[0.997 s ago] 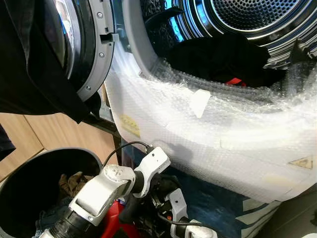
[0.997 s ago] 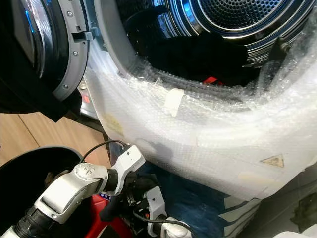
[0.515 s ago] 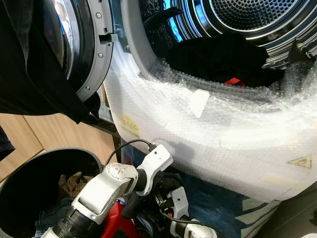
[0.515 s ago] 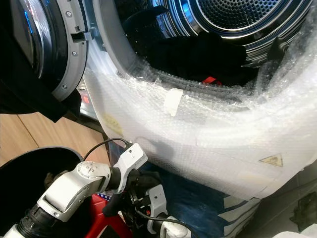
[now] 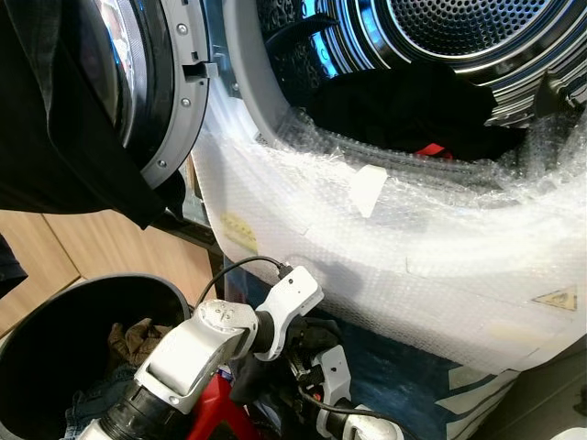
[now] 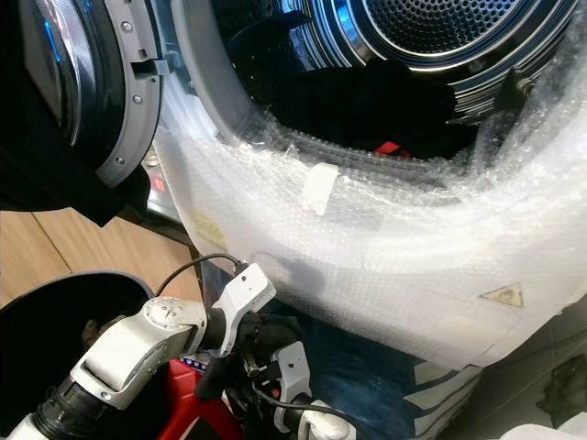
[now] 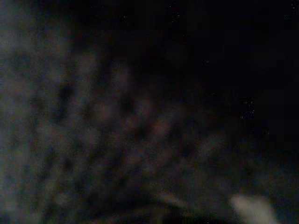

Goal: Clothes washing

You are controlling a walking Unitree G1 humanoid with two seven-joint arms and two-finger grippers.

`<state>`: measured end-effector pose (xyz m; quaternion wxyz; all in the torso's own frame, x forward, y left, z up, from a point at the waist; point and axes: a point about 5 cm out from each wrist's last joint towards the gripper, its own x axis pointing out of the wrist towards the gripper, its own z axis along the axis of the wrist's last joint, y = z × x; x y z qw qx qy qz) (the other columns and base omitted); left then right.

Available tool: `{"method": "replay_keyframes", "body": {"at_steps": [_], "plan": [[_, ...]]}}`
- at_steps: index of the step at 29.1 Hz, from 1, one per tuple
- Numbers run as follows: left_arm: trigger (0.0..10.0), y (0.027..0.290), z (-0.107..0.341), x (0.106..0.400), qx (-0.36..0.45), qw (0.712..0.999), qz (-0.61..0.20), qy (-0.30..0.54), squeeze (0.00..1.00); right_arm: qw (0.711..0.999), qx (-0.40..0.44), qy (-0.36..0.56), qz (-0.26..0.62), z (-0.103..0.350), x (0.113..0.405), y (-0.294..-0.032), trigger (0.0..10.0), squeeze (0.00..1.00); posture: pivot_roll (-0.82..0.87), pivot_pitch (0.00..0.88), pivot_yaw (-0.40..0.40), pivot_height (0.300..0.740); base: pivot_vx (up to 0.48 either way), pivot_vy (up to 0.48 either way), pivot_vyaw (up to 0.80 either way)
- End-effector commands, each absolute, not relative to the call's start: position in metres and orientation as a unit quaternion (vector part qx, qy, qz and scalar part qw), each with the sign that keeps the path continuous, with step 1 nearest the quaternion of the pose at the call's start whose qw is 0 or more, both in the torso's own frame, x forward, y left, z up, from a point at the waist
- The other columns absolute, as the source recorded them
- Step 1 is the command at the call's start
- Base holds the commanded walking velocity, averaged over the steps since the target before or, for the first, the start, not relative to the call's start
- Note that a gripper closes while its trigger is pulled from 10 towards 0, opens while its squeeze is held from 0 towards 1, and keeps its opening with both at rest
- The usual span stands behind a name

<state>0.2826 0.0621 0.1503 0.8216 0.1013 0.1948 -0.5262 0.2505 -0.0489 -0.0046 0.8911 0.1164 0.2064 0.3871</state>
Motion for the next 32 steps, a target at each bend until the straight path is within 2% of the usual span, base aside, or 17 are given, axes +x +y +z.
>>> {"method": "replay_keyframes", "body": {"at_steps": [1, 8, 25, 26, 28, 29, 30, 31, 32], "plan": [[0.0, 0.058, 0.162, 0.280, 0.097, 0.817, -0.543, 0.170, 0.00, 0.887, 0.128, 0.204, 0.394, -0.004, 0.248, -0.043, 0.0, 0.00, 0.02, 0.000, 0.047, 0.740, 0.000, 0.000, 0.00], [0.0, 0.059, 0.165, 0.281, 0.100, 0.824, -0.534, 0.163, 0.00, 0.874, 0.120, 0.211, 0.421, -0.004, 0.245, -0.039, 0.0, 0.00, 0.04, 0.000, 0.046, 0.740, 0.000, 0.000, 0.00], [0.0, 0.061, 0.163, 0.283, 0.113, 0.841, -0.503, 0.161, 0.00, 0.868, 0.140, 0.198, 0.433, -0.001, 0.245, -0.041, 0.0, 0.00, 0.05, 0.000, 0.022, 0.740, 0.000, 0.000, 0.00], [1.1, 0.063, 0.163, 0.289, 0.129, 0.851, -0.484, 0.161, 0.00, 0.868, 0.141, 0.198, 0.433, -0.001, 0.244, -0.040, 0.0, 0.00, 0.06, 0.000, 0.018, 0.740, 0.000, 0.000, 0.00], [1.1, 0.065, 0.163, 0.293, 0.140, 0.856, -0.471, 0.160, 0.00, 0.869, 0.141, 0.197, 0.432, -0.001, 0.245, -0.039, 0.0, 0.00, 0.06, 0.000, 0.018, 0.740, 0.000, 0.000, 0.00], [5.2, 0.065, 0.164, 0.294, 0.136, 0.860, -0.468, 0.152, 0.00, 0.869, 0.141, 0.197, 0.431, -0.001, 0.244, -0.039, 0.0, 0.00, 0.06, 0.000, 0.011, 0.740, 0.000, 0.000, 0.00], [5.2, 0.065, 0.164, 0.294, 0.136, 0.860, -0.468, 0.152, 0.00, 0.869, 0.141, 0.197, 0.431, -0.001, 0.244, -0.039, 0.0, 0.00, 0.06, 0.000, 0.011, 0.740, 0.000, 0.000, 0.00], [9.3, 0.065, 0.165, 0.295, 0.133, 0.861, -0.468, 0.151, 0.00, 0.869, 0.142, 0.197, 0.432, -0.001, 0.244, -0.039, 0.0, 0.00, 0.06, 0.000, 0.009, 0.740, 0.000, 0.000, 0.00], [10.0, 0.065, 0.165, 0.295, 0.133, 0.862, -0.465, 0.149, 0.00, 0.866, 0.140, 0.197, 0.438, 0.000, 0.245, -0.039, 0.0, 0.00, 0.06, 0.000, 0.007, 0.740, 0.000, 0.000, 0.00]]}}
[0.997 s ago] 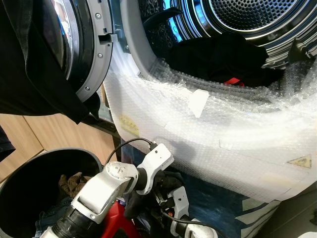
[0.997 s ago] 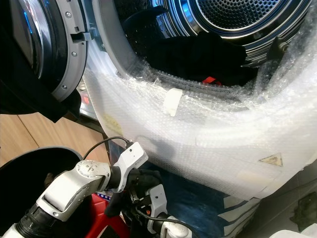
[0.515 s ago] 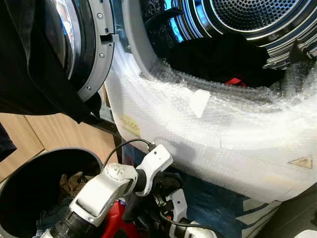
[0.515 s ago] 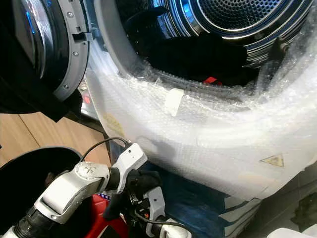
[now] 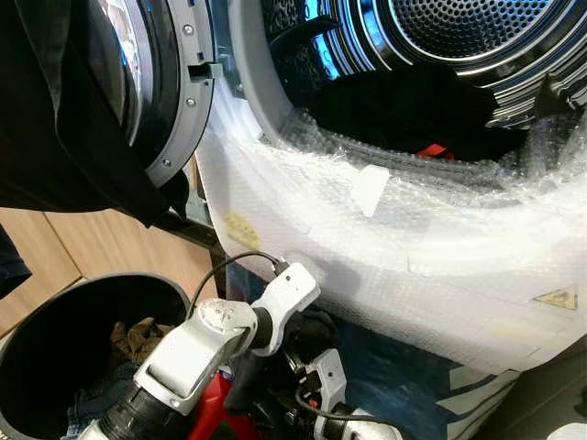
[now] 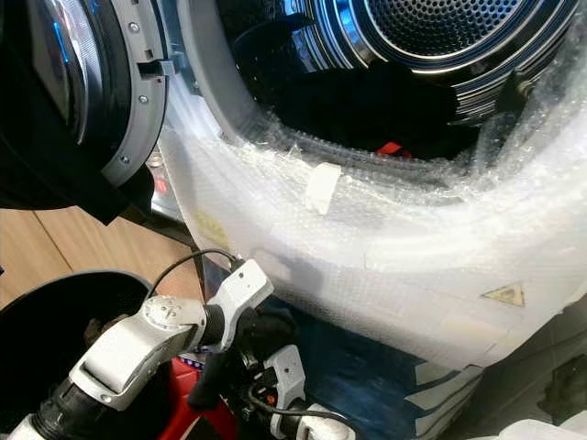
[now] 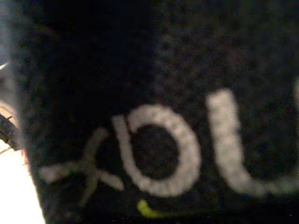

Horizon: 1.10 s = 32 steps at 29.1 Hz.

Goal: Clothes washing

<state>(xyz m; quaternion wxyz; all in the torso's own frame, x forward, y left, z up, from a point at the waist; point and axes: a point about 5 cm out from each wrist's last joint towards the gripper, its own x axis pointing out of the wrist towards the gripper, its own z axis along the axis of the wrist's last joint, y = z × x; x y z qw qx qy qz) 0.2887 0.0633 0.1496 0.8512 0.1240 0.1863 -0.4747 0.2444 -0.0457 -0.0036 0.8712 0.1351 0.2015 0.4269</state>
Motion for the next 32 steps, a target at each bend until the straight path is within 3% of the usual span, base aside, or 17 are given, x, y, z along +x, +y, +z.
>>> {"method": "replay_keyframes", "body": {"at_steps": [1, 14, 15, 16, 32], "plan": [[10.0, 0.065, 0.165, 0.295, 0.131, 0.863, -0.464, 0.149, 0.00, 0.865, 0.140, 0.196, 0.440, 0.000, 0.245, -0.039, 0.0, 0.00, 0.06, 0.000, 0.006, 0.740, 0.000, 0.000, 0.00], [10.0, 0.063, 0.170, 0.294, 0.099, 0.868, -0.466, 0.140, 0.00, 0.860, 0.144, 0.197, 0.448, 0.000, 0.244, -0.038, 0.0, 0.00, 0.07, 0.000, 0.003, 0.740, 0.000, 0.000, 0.00], [10.0, 0.063, 0.170, 0.293, 0.101, 0.865, -0.471, 0.141, 0.18, 0.860, 0.143, 0.197, 0.449, 0.000, 0.243, -0.037, 0.0, 0.00, 0.07, 0.000, 0.004, 0.740, 0.000, 0.000, 0.00], [10.0, 0.063, 0.170, 0.289, 0.102, 0.856, -0.489, 0.137, 1.00, 0.859, 0.146, 0.195, 0.451, 0.001, 0.244, -0.036, 0.0, 0.00, 0.07, 0.000, 0.004, 0.740, 0.000, 0.000, 0.00], [10.0, 0.081, 0.181, 0.279, 0.070, 0.856, -0.501, 0.111, 1.00, 0.855, 0.138, 0.194, 0.460, 0.004, 0.246, -0.035, 0.0, 0.00, 0.09, 0.000, 0.002, 0.740, 0.000, 0.000, 0.00]]}}
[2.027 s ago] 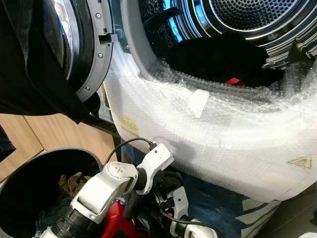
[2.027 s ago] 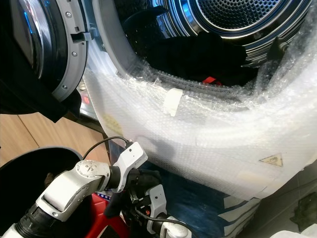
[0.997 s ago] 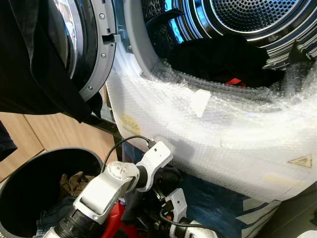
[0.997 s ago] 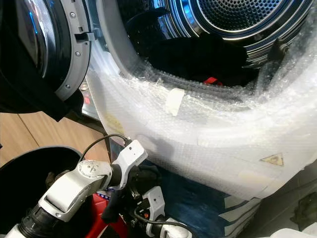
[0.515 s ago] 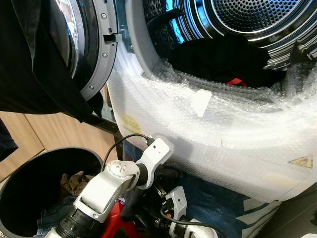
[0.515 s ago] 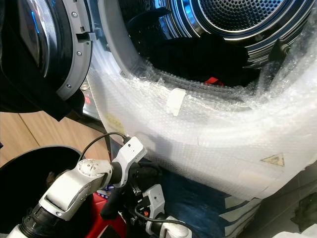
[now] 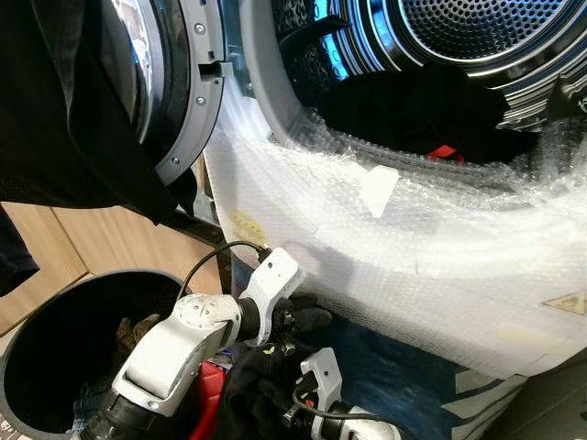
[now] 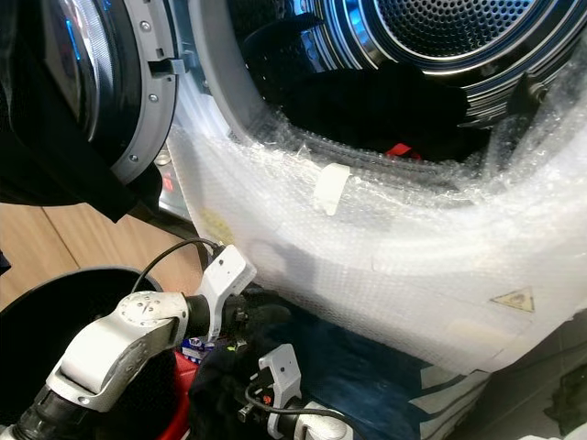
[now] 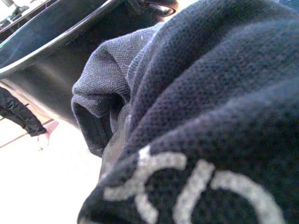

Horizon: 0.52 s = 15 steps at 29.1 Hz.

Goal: Clothes washing

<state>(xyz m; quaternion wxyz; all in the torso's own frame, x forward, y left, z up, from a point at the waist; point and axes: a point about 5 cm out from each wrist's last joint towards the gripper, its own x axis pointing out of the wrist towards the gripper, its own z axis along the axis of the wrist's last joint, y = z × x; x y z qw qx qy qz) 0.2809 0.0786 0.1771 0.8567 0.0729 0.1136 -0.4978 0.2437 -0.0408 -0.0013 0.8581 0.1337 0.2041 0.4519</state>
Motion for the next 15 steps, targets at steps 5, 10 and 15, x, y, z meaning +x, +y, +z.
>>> {"method": "replay_keyframes", "body": {"at_steps": [5, 10, 15], "plan": [[10.0, 0.101, 0.190, 0.292, 0.049, 0.900, -0.424, 0.089, 1.00, 0.855, 0.150, 0.183, 0.462, 0.007, 0.246, -0.034, 0.0, 0.00, 0.08, 0.011, 0.010, 0.740, 0.000, 0.000, 0.00], [10.0, 0.136, 0.198, 0.295, 0.073, 0.939, -0.328, 0.076, 1.00, 0.852, 0.143, 0.193, 0.465, 0.001, 0.241, -0.047, 0.0, 0.00, 0.08, 0.005, 0.020, 0.740, 0.000, 0.000, 0.00], [10.0, 0.163, 0.162, 0.281, 0.104, 0.947, -0.264, 0.149, 0.00, 0.848, 0.141, 0.199, 0.470, -0.004, 0.235, -0.060, 0.0, 0.00, 0.09, 0.000, 0.024, 0.740, 0.000, 0.000, 0.00]]}}
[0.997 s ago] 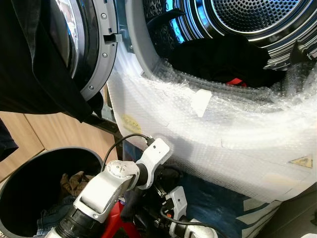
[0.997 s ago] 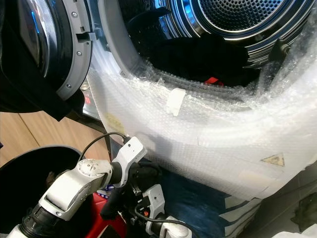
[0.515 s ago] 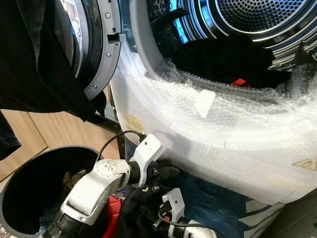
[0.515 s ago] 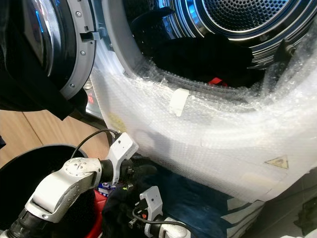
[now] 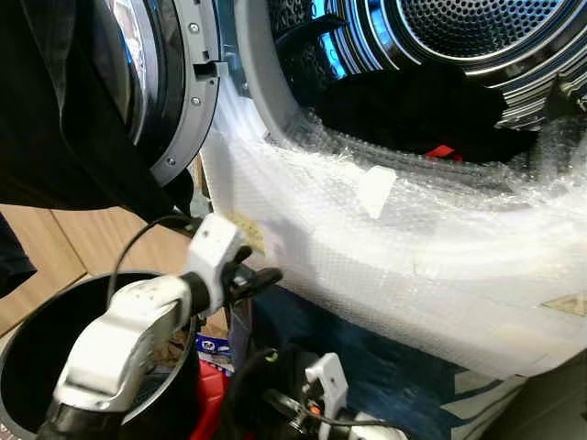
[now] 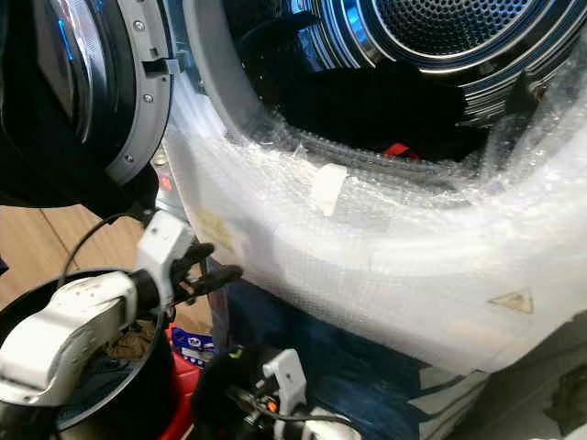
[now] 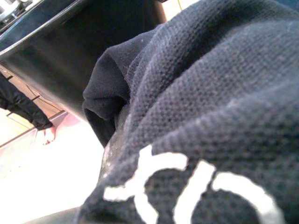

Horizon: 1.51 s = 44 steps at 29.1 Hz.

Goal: Clothes washing

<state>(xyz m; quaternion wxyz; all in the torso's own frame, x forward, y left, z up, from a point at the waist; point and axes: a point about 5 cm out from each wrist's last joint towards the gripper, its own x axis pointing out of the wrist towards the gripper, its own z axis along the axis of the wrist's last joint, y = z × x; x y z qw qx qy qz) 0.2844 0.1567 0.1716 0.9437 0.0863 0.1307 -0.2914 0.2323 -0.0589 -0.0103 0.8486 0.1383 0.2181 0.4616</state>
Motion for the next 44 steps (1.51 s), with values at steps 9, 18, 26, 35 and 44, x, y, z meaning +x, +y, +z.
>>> {"method": "replay_keyframes", "body": {"at_steps": [9, 18, 26, 35, 44], "plan": [[10.0, 0.235, 0.142, 0.284, 0.134, 0.988, 0.048, 0.067, 0.00, 0.846, 0.149, 0.189, 0.476, -0.002, 0.230, -0.064, 0.0, 0.00, 0.11, 0.000, 0.027, 0.740, 0.000, 0.000, 0.00], [10.0, 0.264, 0.112, 0.263, 0.195, 0.971, 0.129, 0.052, 0.00, 0.843, 0.139, 0.134, 0.502, 0.022, 0.226, -0.070, 0.0, 0.00, 0.09, 0.000, 0.028, 0.740, 0.000, 0.000, 0.00], [10.0, 0.254, 0.109, 0.269, 0.190, 0.974, 0.120, 0.021, 0.00, 0.818, 0.160, -0.019, 0.552, 0.111, 0.235, -0.072, 0.0, 0.00, 0.09, 0.000, 0.022, 0.740, 0.000, 0.000, 0.00], [10.0, 0.247, 0.098, 0.274, 0.199, 0.974, 0.104, 0.035, 0.00, 0.732, 0.208, -0.170, 0.626, 0.216, 0.234, -0.071, 0.0, 0.00, 0.08, 0.000, 0.021, 0.740, 0.000, 0.000, 0.00], [10.0, 0.246, 0.090, 0.270, 0.191, 0.975, 0.105, 0.044, 0.00, 0.650, 0.199, -0.265, 0.684, 0.288, 0.248, -0.080, 0.0, 0.00, 0.08, 0.000, 0.019, 0.740, 0.000, 0.000, 0.00]]}}
